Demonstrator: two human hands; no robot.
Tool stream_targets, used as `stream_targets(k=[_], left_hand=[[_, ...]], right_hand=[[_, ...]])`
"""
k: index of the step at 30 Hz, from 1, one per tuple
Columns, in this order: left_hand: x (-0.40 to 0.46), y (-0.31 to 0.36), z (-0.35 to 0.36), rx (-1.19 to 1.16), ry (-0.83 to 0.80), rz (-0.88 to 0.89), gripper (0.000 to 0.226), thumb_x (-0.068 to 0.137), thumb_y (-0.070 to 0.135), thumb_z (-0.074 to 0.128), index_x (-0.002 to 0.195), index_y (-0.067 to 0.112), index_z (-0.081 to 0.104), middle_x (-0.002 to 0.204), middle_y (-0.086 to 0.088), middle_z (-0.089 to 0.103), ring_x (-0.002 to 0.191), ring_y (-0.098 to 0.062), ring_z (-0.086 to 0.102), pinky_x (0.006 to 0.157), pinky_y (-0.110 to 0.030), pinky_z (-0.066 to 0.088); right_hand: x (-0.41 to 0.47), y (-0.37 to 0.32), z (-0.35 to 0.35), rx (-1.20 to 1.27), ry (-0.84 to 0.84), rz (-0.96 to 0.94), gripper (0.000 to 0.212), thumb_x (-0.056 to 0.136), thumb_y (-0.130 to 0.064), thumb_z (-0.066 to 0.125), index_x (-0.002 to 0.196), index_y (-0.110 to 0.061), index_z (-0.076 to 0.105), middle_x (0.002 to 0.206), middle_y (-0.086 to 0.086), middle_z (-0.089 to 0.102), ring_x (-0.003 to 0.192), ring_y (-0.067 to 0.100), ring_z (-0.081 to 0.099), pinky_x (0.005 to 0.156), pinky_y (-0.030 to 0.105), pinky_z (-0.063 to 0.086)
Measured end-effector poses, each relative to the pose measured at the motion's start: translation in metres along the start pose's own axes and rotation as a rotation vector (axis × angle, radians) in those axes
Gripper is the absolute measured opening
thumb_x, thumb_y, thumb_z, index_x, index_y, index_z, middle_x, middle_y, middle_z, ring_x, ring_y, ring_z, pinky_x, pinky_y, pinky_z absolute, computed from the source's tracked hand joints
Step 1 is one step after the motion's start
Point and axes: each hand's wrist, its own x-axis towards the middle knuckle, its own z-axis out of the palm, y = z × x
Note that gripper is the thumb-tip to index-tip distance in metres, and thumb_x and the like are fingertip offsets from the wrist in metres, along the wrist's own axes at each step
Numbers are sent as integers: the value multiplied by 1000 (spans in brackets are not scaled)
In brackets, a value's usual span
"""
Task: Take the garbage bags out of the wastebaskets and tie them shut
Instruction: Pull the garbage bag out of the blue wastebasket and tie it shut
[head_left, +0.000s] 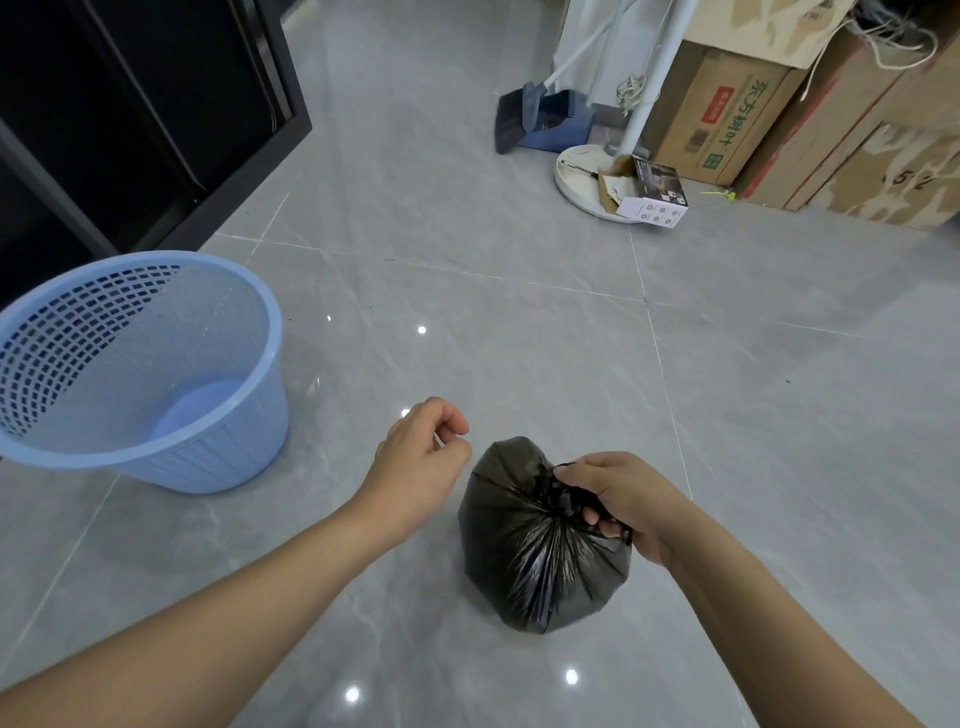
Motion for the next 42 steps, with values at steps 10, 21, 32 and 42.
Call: stream_targets(k=[10,21,32,42], left_hand=[[-7,-9,16,109,-194,57,14,83,20,56,81,34,57,91,11,56,75,-9,50,73,-27,43],[0,-27,5,91,-166,-61,14,86,17,54,83,29,59,87,9,57,66,-5,51,61,-16,40],[1,-28,8,68,-201,-84,11,83,18,58,83,28,61,83,11,58,62,-2,51,59,-17,41],[-2,-25,20,-16,-302,-119,20,77,43,69,88,27,65,86,9,66,59,11,54,58,-10,44]], right_hand=[[6,0,6,90,-1,4,27,89,-31,65,70,-12,66,50,3,47,40,14,30,39,24,19],[9,4,10,193,-28,92,21,87,-12,51,79,3,63,74,18,66,48,17,43,39,23,30],[6,4,19,303,-43,104,10,87,-7,54,79,-1,56,67,12,53,45,14,45,37,22,30],[8,7,22,317,-65,68,17,90,-16,61,83,0,61,60,10,49,39,15,36,41,23,28]])
